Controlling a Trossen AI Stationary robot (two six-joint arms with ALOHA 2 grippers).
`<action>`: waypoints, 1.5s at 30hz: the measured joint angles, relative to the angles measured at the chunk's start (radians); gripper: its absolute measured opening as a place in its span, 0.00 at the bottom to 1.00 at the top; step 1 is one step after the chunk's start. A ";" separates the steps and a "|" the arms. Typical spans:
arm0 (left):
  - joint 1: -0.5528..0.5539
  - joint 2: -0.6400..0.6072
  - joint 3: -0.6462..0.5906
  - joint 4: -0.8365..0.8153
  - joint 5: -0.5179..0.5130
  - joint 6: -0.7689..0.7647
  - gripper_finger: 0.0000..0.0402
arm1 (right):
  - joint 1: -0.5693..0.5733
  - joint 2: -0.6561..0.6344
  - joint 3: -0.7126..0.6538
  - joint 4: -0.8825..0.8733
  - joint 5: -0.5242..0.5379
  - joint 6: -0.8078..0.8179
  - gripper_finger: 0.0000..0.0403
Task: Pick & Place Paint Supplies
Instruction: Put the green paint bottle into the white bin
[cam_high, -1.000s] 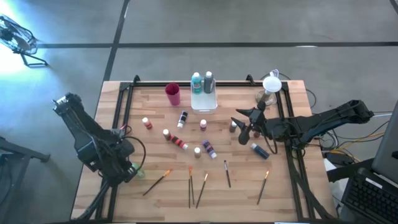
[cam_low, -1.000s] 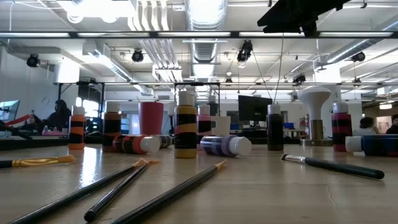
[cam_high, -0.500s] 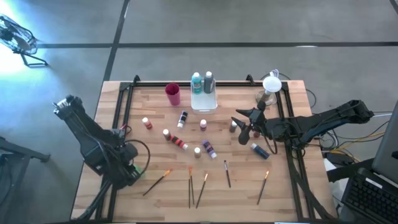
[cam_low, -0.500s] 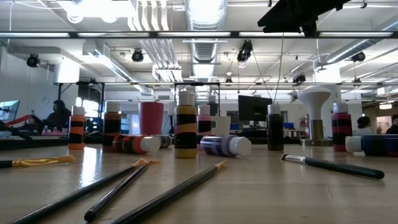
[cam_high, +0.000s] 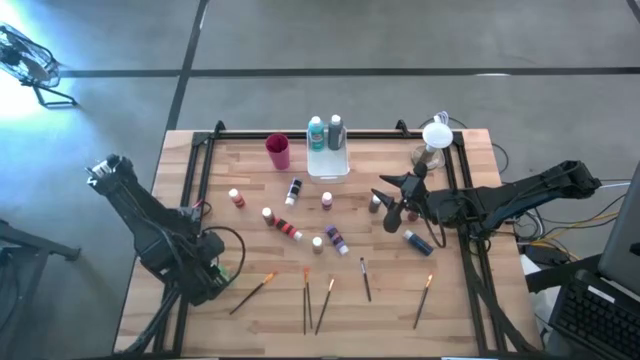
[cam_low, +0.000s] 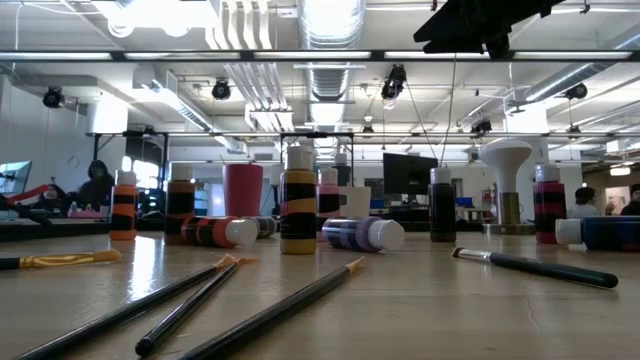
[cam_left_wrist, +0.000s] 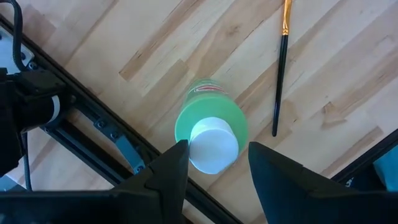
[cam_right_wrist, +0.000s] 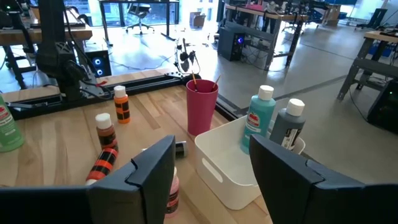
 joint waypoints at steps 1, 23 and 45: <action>0.002 0.000 -0.001 0.000 0.000 0.000 0.43 | 0.000 0.000 0.000 0.000 0.000 0.000 0.49; 0.051 -0.003 -0.082 0.032 0.088 0.080 0.43 | 0.000 0.000 0.000 0.000 -0.001 0.000 0.47; 0.077 -0.005 -0.081 0.034 0.132 0.119 0.32 | 0.000 0.000 0.000 -0.001 -0.001 -0.003 0.43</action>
